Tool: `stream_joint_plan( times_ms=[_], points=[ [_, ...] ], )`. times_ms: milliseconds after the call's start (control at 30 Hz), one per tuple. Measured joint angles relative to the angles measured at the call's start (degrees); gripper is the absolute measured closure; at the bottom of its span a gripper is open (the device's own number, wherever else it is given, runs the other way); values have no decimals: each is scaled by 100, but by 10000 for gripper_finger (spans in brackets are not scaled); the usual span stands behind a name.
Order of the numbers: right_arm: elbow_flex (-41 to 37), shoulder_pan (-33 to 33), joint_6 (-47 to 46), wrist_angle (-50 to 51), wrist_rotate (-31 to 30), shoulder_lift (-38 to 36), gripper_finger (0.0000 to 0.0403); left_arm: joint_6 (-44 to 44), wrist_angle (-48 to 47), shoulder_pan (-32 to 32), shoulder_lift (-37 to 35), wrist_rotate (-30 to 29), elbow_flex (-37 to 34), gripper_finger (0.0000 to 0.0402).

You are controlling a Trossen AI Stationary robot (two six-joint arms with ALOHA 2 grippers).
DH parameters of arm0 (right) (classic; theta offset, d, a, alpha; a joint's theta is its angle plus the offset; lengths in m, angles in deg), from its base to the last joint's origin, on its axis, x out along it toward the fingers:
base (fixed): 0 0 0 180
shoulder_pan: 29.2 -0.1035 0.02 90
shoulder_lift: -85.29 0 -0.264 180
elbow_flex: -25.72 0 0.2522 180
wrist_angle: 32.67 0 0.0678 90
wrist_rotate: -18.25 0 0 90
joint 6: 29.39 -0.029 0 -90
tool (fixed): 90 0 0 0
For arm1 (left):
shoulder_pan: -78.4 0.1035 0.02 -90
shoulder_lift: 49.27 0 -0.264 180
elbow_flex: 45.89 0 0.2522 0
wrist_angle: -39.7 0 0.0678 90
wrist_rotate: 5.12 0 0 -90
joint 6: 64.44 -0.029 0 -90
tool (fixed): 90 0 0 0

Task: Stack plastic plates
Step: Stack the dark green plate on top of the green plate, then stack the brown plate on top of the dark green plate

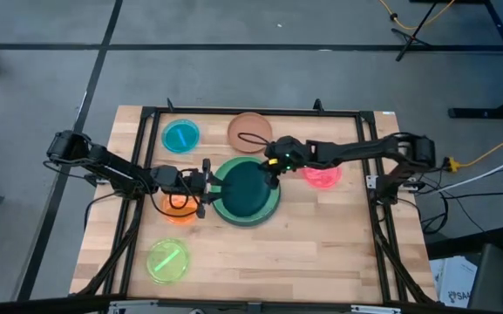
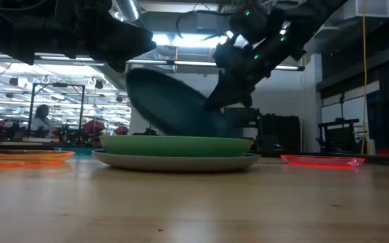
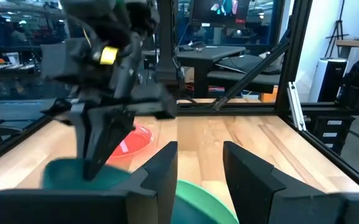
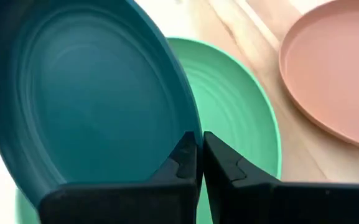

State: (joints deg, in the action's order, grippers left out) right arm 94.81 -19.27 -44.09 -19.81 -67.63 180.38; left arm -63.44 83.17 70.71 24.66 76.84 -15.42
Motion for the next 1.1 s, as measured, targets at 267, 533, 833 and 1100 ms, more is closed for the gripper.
stream_joint_plan(
  times_ms=[267,533,833,1100],
  points=[
    [0,37,-4,-252,22,446,397,4,2,-2,0,0,0,280],
    [0,76,-165,-252,-125,487,397,9,5,-1,0,0,0,280],
    [0,101,-170,-250,-216,487,317,18,22,-2,0,0,0,280],
    [0,291,3,-148,-152,298,237,33,25,0,0,0,0,280]
  ],
)
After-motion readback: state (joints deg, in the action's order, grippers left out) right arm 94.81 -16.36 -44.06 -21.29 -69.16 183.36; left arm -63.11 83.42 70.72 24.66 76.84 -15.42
